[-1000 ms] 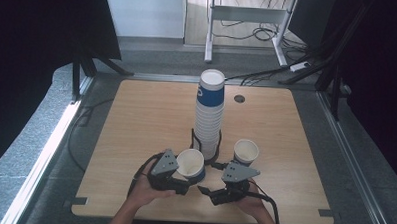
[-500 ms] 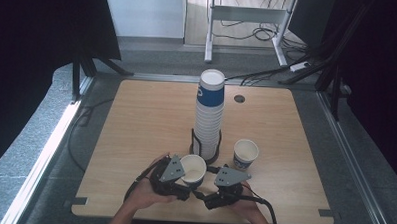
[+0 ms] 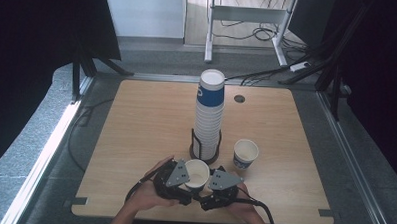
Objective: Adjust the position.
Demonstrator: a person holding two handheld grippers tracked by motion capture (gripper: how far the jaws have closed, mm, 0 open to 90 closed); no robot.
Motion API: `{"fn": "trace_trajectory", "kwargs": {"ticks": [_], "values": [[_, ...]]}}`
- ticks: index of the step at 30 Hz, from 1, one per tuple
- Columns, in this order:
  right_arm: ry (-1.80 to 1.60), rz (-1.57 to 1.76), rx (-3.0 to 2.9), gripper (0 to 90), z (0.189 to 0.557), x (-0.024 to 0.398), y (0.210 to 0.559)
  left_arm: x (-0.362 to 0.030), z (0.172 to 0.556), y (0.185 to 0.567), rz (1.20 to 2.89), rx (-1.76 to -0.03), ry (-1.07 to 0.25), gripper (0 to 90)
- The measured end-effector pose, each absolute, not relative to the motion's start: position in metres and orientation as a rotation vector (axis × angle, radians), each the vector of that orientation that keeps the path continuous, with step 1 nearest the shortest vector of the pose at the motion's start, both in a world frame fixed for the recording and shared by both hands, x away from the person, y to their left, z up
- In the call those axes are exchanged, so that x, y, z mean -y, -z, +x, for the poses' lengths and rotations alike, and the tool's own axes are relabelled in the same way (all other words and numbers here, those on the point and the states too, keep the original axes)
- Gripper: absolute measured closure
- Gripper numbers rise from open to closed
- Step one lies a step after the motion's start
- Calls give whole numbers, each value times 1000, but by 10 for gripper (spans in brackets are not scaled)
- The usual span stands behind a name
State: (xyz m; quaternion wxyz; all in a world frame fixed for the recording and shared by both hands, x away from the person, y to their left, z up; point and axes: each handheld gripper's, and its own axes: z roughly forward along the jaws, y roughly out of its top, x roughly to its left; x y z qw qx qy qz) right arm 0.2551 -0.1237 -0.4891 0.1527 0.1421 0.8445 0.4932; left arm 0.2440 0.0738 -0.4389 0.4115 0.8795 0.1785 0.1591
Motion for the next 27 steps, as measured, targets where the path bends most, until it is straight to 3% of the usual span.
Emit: {"fn": "trace_trajectory", "kwargs": {"ticks": [4, 17, 27], "values": [[-1414, 387, -2424, 268, 254, 123, 491, -73, 244, 440, 2216, -438, -393, 204], [-1467, 450, -2394, 283, 258, 134, 488, -85, 239, 428, 2089, -471, -410, 124], [-1558, 516, -2290, 283, 260, 153, 474, -112, 242, 422, 1961, -551, -407, 132]]}}
